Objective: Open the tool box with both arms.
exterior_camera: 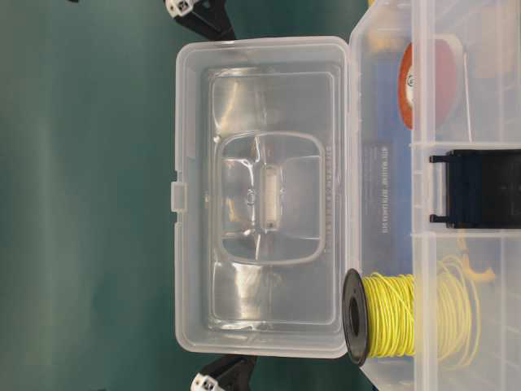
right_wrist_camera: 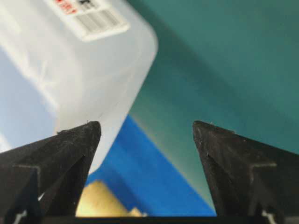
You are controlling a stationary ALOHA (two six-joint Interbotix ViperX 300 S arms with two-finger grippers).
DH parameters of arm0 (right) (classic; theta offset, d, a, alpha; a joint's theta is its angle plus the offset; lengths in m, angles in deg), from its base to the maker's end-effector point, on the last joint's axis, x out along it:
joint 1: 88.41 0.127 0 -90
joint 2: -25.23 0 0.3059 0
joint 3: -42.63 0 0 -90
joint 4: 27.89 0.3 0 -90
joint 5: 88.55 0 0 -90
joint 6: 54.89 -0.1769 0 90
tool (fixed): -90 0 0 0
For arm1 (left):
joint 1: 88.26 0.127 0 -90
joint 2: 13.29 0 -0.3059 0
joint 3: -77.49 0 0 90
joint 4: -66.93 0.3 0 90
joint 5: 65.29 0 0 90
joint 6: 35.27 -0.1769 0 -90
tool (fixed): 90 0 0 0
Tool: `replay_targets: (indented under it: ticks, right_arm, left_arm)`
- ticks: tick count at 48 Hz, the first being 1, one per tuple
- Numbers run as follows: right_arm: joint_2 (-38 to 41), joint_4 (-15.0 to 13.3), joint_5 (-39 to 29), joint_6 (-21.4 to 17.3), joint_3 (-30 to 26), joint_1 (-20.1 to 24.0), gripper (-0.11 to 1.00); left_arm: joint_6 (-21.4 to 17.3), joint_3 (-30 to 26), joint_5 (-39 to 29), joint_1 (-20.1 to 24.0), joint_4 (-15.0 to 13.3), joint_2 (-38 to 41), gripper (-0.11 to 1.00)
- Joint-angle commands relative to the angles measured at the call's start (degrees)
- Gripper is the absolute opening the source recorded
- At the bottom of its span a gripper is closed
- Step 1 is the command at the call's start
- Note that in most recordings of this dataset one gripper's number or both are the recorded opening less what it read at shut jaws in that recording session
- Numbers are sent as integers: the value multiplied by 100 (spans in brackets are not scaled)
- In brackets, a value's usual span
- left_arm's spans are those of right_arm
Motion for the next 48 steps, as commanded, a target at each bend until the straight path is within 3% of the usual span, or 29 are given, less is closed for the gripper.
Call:
replay_targets:
  ticks: [1,18,32,40,48]
  right_arm:
    - [-272,-18,-62,-18,35,-105,83]
    - [-1248,-18,-457,-18,562,-290,83]
    - [-1230,0,-457,-70,571,-237,83]
    - [-1195,62,-457,-105,571,343,83]
    - [-1230,167,-475,-105,606,1239,83]
  left_arm:
    - [9,53,62,114,-9,-237,90]
    - [26,844,70,378,0,-1354,90]
    - [176,967,62,237,-9,-1582,90]
    - [334,984,62,-255,-9,-1617,90]
    - [343,1081,53,-1169,-9,-1802,90]
